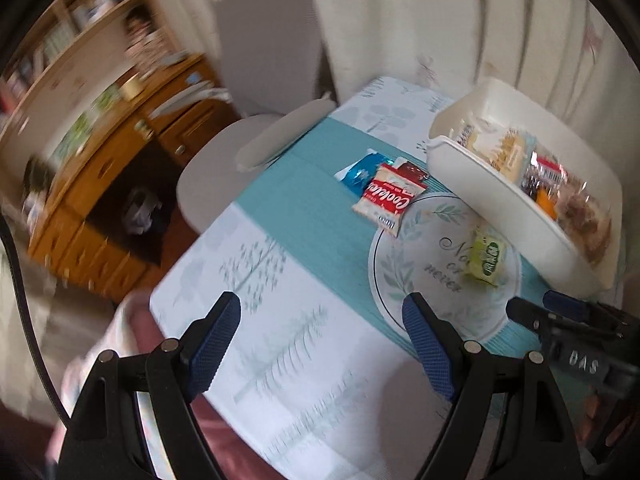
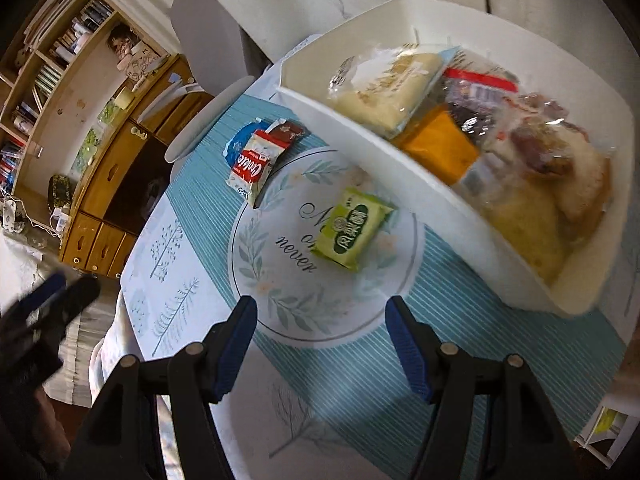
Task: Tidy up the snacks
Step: 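Move both grippers back toward the red Cookies bag and green pack, then grasp the red Cookies bag with the left gripper while the right grasps the green pack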
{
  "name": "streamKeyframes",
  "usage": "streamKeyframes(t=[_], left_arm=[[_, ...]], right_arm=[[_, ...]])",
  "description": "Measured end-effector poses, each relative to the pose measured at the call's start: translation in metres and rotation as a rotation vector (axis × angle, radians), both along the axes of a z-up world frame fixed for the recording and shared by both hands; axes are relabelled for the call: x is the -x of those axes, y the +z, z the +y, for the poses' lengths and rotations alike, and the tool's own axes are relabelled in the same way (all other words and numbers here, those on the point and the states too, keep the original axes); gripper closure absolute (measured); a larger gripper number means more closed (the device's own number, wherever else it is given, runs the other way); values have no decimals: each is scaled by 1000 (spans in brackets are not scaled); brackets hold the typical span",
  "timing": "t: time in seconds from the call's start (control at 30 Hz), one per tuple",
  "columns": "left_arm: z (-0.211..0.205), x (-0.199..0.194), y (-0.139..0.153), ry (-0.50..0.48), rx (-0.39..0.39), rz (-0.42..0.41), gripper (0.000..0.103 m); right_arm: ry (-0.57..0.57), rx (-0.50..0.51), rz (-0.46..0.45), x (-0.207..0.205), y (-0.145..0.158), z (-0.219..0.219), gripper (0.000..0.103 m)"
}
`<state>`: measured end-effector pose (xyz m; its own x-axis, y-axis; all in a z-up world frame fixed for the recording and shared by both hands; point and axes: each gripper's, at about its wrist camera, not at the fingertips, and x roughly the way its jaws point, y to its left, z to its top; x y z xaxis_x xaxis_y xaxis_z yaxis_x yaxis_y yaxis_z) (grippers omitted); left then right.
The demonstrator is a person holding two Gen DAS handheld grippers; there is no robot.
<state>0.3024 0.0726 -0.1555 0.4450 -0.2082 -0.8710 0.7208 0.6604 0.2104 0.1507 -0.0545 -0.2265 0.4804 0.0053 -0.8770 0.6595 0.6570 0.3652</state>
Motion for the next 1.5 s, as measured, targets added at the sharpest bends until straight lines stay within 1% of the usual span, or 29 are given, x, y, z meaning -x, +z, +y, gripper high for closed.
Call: streamKeyframes(t=[0.07, 0.17, 0.23, 0.33, 0.4, 0.53, 0.67, 0.77, 0.87, 1.03, 1.13, 1.23, 1.27, 1.33, 1.4, 1.43, 1.5], left_arm=[[-13, -7, -9, -51, -28, -3, 21], [-36, -25, -26, -129, -47, 48, 21], [-49, -33, -37, -161, -52, 82, 21], [-68, -44, -55, -194, -58, 109, 21], [-79, -52, -69, -187, -53, 125, 21], [-96, -62, -93, -177, -24, 190, 21], [-111, -68, -111, -173, -18, 188, 21], [-118, -76, -122, -154, 3, 210, 21], [-125, -85, -129, -140, 18, 206, 21], [-133, -95, -137, -117, 81, 271, 21], [-138, -97, -143, -118, 83, 291, 21], [-141, -97, -146, -112, 77, 276, 21], [-141, -97, -146, -109, 80, 275, 21], [-141, -98, -146, -98, 86, 269, 24], [-141, -97, -147, -88, 81, 256, 31], [-141, -97, -147, -84, 76, 248, 32], [-141, -97, -147, -76, 70, 233, 39]], right_arm=[[-5, 3, 16, -6, -7, 1, 36], [-13, 20, 38, -15, -17, 3, 36], [-15, 34, 49, -21, -24, 3, 36], [-25, 51, 64, -28, -34, 3, 36], [-30, 64, 72, -31, -40, 2, 36], [-24, 92, 77, -39, -51, 3, 36], [-8, 117, 73, -45, -58, 3, 36], [10, 145, 58, -47, -59, 4, 36], [22, 175, 56, -51, -59, 6, 35], [43, 226, 63, -58, -62, 7, 36], [59, 257, 68, -64, -63, 6, 36], [88, 294, 78, -70, -64, 5, 36], [97, 304, 81, -72, -64, 4, 37], [104, 320, 84, -73, -64, 3, 44], [121, 333, 73, -73, -63, -1, 55], [131, 334, 67, -74, -63, -3, 55], [142, 322, 56, -74, -62, -7, 58]])
